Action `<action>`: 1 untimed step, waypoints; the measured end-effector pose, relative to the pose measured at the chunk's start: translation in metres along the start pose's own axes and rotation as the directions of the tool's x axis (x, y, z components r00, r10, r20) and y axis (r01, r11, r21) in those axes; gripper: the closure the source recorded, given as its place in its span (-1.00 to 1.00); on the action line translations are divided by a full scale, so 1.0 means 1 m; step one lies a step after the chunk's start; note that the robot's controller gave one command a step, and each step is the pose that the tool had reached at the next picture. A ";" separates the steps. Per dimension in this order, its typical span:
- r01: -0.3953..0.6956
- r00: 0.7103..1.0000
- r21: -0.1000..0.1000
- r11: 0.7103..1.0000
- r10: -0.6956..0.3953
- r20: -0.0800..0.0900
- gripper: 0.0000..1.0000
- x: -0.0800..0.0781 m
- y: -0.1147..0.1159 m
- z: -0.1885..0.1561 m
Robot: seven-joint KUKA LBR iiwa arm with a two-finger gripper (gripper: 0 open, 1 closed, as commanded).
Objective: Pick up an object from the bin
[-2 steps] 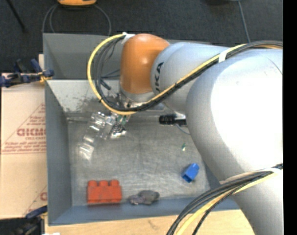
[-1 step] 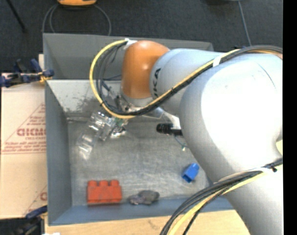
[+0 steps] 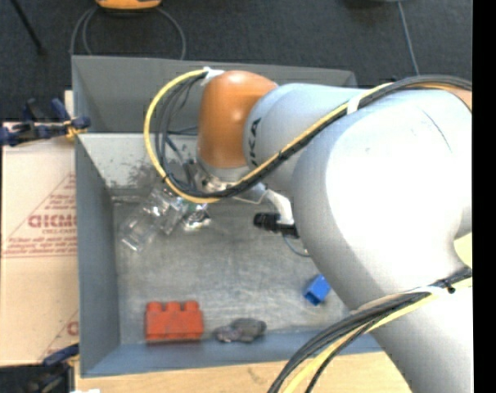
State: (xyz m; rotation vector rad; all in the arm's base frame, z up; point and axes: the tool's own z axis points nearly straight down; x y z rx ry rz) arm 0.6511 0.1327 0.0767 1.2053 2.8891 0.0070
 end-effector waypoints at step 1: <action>0.000 1.000 -0.002 1.000 0.000 0.005 1.00 -0.002 0.000 0.000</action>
Offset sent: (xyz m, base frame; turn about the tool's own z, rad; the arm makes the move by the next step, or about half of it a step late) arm 0.0000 0.0000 0.0000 0.0000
